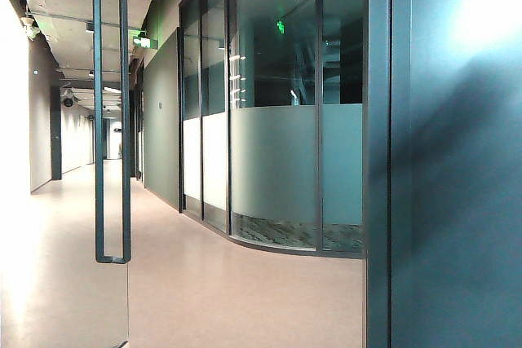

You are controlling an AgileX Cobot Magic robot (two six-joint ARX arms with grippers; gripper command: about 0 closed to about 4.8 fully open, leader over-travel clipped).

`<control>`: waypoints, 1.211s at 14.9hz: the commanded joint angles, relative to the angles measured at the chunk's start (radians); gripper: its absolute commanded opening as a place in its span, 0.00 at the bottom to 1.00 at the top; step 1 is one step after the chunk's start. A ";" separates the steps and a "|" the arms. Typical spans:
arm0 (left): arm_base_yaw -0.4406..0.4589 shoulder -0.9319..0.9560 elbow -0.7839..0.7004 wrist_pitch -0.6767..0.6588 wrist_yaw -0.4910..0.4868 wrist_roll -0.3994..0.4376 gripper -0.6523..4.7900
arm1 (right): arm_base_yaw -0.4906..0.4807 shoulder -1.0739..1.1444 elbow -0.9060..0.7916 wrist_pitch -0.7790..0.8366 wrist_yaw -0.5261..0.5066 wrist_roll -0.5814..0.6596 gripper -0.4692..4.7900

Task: Raise the arm to find the leftmost switch on the wall and turn off the lights.

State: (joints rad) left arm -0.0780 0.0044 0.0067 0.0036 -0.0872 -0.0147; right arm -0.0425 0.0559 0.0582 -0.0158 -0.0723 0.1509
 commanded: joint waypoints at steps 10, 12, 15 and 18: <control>-0.001 0.000 0.002 0.012 0.001 0.007 0.11 | 0.002 -0.054 -0.052 -0.002 0.044 0.006 0.09; -0.001 0.000 0.002 0.012 0.001 0.007 0.11 | 0.002 -0.054 -0.052 -0.002 0.044 0.006 0.09; -0.001 0.000 0.002 0.012 0.001 0.007 0.11 | 0.002 -0.054 -0.052 -0.003 0.045 0.006 0.09; -0.001 0.000 0.002 0.012 0.001 0.007 0.11 | 0.002 -0.054 -0.052 -0.003 0.045 0.006 0.09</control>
State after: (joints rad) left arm -0.0780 0.0044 0.0067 0.0036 -0.0872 -0.0151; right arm -0.0422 0.0040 0.0063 -0.0280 -0.0265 0.1562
